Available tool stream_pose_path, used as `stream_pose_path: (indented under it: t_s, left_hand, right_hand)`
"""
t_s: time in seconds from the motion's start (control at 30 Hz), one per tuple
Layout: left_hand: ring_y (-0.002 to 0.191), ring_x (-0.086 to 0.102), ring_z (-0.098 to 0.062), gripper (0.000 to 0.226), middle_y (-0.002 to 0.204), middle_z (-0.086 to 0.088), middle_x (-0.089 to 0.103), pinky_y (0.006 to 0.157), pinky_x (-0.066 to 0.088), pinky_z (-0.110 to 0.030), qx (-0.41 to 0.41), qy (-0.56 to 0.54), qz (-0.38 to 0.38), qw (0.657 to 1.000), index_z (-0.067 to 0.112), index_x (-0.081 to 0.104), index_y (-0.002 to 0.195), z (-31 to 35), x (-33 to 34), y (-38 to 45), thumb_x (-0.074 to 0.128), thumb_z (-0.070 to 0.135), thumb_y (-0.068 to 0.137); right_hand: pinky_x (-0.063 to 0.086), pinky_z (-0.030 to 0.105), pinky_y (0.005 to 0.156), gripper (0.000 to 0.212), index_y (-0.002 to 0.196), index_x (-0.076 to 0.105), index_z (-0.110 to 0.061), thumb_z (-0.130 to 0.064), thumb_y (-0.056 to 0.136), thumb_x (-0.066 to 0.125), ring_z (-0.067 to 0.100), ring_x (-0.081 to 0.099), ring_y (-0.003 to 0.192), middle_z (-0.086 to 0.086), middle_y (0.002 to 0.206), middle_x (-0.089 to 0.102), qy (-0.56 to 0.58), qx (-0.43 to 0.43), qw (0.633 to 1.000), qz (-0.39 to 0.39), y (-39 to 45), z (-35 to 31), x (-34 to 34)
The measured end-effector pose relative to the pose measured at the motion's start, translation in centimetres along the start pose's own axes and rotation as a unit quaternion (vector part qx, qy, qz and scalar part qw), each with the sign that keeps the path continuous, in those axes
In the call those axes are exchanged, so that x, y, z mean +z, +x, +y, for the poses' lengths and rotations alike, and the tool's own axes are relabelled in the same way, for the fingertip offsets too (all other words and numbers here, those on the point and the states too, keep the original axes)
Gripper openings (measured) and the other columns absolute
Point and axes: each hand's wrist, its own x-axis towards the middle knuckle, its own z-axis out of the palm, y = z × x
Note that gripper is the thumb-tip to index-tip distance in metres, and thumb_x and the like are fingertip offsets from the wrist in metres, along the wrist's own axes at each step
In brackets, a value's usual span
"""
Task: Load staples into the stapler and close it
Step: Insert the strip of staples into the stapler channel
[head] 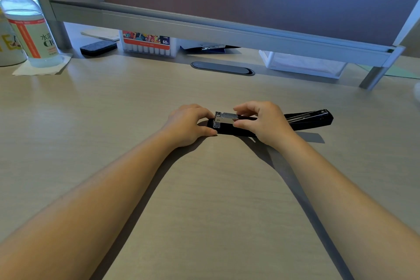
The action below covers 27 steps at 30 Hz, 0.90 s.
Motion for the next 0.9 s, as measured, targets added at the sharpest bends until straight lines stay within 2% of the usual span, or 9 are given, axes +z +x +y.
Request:
stream_pose_path:
  t_s: [0.1,0.17,0.23,0.37,0.53,0.6,0.73,0.83,0.9]
  left_hand:
    - [0.115,0.043,-0.024,0.039,0.123,-0.005,0.055,0.099,0.037,-0.043,0.001,-0.001,0.002,1.0,0.022,0.054,0.115,0.0,0.0,0.0,0.058,0.033,0.078]
    - [0.114,0.043,-0.024,0.039,0.123,-0.005,0.055,0.099,0.037,-0.044,0.001,-0.002,0.002,1.0,0.022,0.054,0.115,0.0,0.0,0.0,0.058,0.033,0.078]
    - [0.113,0.043,-0.024,0.039,0.122,-0.006,0.055,0.099,0.037,-0.045,0.001,0.0,0.002,1.0,0.021,0.054,0.115,0.0,0.0,0.0,0.058,0.033,0.078]
    - [0.112,0.045,-0.024,0.039,0.121,-0.006,0.056,0.097,0.038,-0.044,0.001,0.002,0.006,1.0,0.02,0.055,0.114,0.0,0.1,0.0,0.059,0.033,0.078]
    - [0.11,0.045,-0.025,0.038,0.119,-0.008,0.056,0.096,0.038,-0.042,0.008,-0.007,0.004,1.0,0.018,0.055,0.114,0.0,0.1,0.0,0.058,0.03,0.078]
    - [0.11,0.046,-0.026,0.037,0.119,-0.011,0.056,0.095,0.037,-0.04,0.01,-0.013,0.005,1.0,0.016,0.055,0.114,0.0,0.0,-0.1,0.058,0.027,0.079]
    - [0.11,0.046,-0.028,0.036,0.119,-0.015,0.055,0.097,0.035,-0.04,-0.001,-0.008,0.012,1.0,0.014,0.054,0.116,0.2,-0.1,-0.2,0.057,0.024,0.081]
    - [0.111,0.045,-0.029,0.038,0.121,-0.015,0.053,0.097,0.035,-0.04,-0.01,0.0,0.01,1.0,0.013,0.052,0.118,0.5,-0.2,-0.3,0.055,0.022,0.082]
    - [0.111,0.044,-0.029,0.037,0.121,-0.016,0.053,0.096,0.035,-0.04,-0.014,-0.001,0.012,1.0,0.013,0.052,0.118,0.6,-0.2,-0.4,0.055,0.022,0.082]
  right_hand:
    - [0.036,0.025,0.076,0.019,0.095,0.065,-0.009,-0.016,0.077,0.065,0.016,0.051,0.089,0.004,0.095,0.062,-0.028,-0.02,0.999,0.024,-0.3,0.2,-0.4]
    - [0.037,0.029,0.076,0.016,0.09,0.066,-0.009,-0.018,0.078,0.064,0.019,0.051,0.09,0.005,0.095,0.061,-0.053,-0.032,0.998,0.016,-0.4,0.3,-0.5]
    - [0.041,0.034,0.083,0.017,0.093,0.067,-0.011,-0.019,0.078,0.064,0.023,0.053,0.096,0.009,0.103,0.063,-0.061,-0.038,0.997,0.0,-0.4,0.3,-0.4]
    - [0.039,0.032,0.086,0.022,0.1,0.065,-0.012,-0.02,0.08,0.062,0.024,0.052,0.103,0.01,0.111,0.061,-0.05,-0.042,0.998,-0.018,-0.1,-0.1,-0.1]
    - [0.038,0.033,0.094,0.037,0.116,0.056,-0.014,-0.02,0.08,0.062,0.022,0.05,0.113,0.007,0.122,0.059,-0.049,-0.04,0.998,0.015,-1.2,0.2,-0.9]
    - [0.035,0.04,0.099,0.042,0.118,0.053,-0.017,-0.026,0.079,0.062,0.023,0.048,0.116,0.005,0.123,0.059,-0.117,-0.028,0.992,0.042,-1.8,1.1,-2.0]
    - [0.025,0.043,0.103,0.049,0.119,0.05,-0.022,-0.042,0.076,0.061,0.027,0.04,0.12,0.005,0.123,0.059,-0.268,0.034,0.96,0.07,-3.0,2.9,-4.2]
    - [0.015,0.051,0.111,0.052,0.114,0.053,-0.02,-0.052,0.073,0.059,0.03,0.037,0.121,0.008,0.12,0.058,-0.31,0.093,0.942,0.092,-3.7,4.0,-5.3]
    - [0.021,0.05,0.109,0.054,0.113,0.054,-0.018,-0.053,0.072,0.059,0.032,0.04,0.118,0.01,0.119,0.056,-0.303,0.122,0.938,0.114,-3.9,4.6,-5.8]
